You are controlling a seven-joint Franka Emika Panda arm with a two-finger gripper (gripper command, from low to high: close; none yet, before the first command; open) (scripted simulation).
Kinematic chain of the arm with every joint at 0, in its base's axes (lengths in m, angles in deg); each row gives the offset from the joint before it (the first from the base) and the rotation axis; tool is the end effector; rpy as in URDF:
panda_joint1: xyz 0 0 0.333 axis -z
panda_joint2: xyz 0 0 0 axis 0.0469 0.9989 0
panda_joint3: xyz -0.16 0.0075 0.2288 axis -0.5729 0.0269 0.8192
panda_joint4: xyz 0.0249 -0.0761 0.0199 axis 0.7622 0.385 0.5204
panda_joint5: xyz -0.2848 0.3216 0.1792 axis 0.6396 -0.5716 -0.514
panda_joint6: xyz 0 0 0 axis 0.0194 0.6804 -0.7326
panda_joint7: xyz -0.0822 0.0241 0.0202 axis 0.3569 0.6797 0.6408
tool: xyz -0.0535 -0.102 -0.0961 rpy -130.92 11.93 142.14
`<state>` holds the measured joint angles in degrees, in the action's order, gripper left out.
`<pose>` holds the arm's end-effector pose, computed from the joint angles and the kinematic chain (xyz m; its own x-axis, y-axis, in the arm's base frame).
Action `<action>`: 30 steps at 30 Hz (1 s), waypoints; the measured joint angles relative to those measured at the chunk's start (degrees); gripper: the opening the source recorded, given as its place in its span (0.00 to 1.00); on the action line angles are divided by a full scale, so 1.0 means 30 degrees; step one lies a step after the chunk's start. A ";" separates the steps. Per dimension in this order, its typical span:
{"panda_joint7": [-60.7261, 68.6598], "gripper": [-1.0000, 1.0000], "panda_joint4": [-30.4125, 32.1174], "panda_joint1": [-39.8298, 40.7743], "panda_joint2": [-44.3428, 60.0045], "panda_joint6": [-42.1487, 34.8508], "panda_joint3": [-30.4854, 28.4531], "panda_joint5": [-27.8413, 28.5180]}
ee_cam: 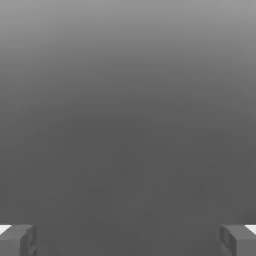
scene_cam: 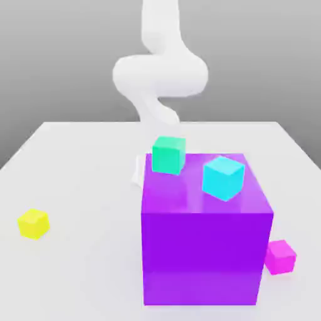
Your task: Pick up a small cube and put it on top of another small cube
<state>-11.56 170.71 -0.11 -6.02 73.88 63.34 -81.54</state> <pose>0.5045 -0.0422 0.6012 0.4867 -0.7252 0.4870 -0.5730 -0.6858 -0.4487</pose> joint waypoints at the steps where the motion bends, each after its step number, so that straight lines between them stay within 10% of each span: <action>1: 0.0203 0.50 0.0333 0.0376 0.0690 0.0393 -0.0288 0.0323; 16: 0.5044 0.50 0.4983 0.4729 1.0168 0.5968 -0.6505 0.2030; 22: 1.0020 0.50 0.6877 0.7269 1.4295 0.8308 -0.8038 -0.1552; 29: 1.5039 0.50 0.6553 1.1009 1.9207 1.1629 -0.3610 -0.7395; 30: 1.5360 0.00 0.6427 1.1579 1.9755 1.2075 -0.2954 -0.7784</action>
<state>34.52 189.99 34.63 53.24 110.10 54.48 -104.89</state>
